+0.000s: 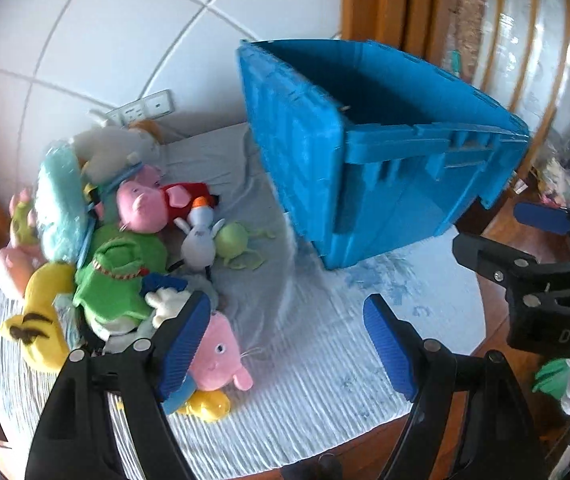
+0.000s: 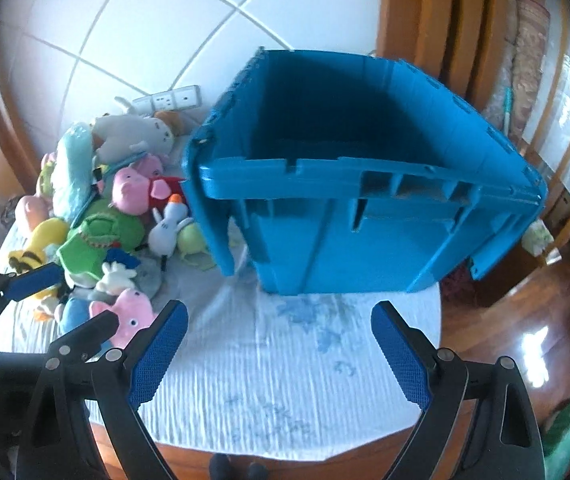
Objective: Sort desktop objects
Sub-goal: 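Withdraw the left tool from the crate back toward the toy pile, then lower the right tool onto the blue-pink pig plush and close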
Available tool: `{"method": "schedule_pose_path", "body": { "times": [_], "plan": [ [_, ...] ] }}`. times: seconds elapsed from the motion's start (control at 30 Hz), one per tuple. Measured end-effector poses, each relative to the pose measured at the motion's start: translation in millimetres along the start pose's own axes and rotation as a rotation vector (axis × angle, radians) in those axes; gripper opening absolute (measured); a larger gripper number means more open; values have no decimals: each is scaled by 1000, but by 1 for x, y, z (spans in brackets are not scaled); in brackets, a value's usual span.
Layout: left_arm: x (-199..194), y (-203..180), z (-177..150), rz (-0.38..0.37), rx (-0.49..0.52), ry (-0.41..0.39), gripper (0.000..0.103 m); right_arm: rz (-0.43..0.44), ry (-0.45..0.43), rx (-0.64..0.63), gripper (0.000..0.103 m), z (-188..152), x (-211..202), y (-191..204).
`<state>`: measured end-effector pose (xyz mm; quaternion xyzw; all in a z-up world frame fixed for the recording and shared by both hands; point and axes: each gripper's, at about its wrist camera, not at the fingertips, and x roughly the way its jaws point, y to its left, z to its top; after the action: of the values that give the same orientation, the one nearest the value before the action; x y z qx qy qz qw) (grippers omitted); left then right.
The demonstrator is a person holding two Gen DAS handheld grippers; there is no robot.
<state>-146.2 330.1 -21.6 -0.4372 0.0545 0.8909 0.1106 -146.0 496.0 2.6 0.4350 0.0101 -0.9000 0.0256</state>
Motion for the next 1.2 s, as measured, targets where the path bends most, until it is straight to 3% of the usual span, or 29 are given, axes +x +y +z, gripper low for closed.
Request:
{"method": "schedule_pose_path", "body": {
  "times": [0.27,0.73,0.93,1.07,1.2],
  "plan": [
    [3,41,-30,92,-124,25,79,99,11,-123,94,-1,18,50],
    [-11,145,-121,296,-352,94,79,304,78,-295,98,-27,63,159],
    [-3,181,-146,302,-394,128,79,348,110,-320,97,-36,79,193],
    [12,194,-151,277,-368,143,79,341,131,-304,87,-42,96,207],
    [35,201,-151,222,-328,168,79,317,161,-270,86,-50,114,210]
  ]
}}
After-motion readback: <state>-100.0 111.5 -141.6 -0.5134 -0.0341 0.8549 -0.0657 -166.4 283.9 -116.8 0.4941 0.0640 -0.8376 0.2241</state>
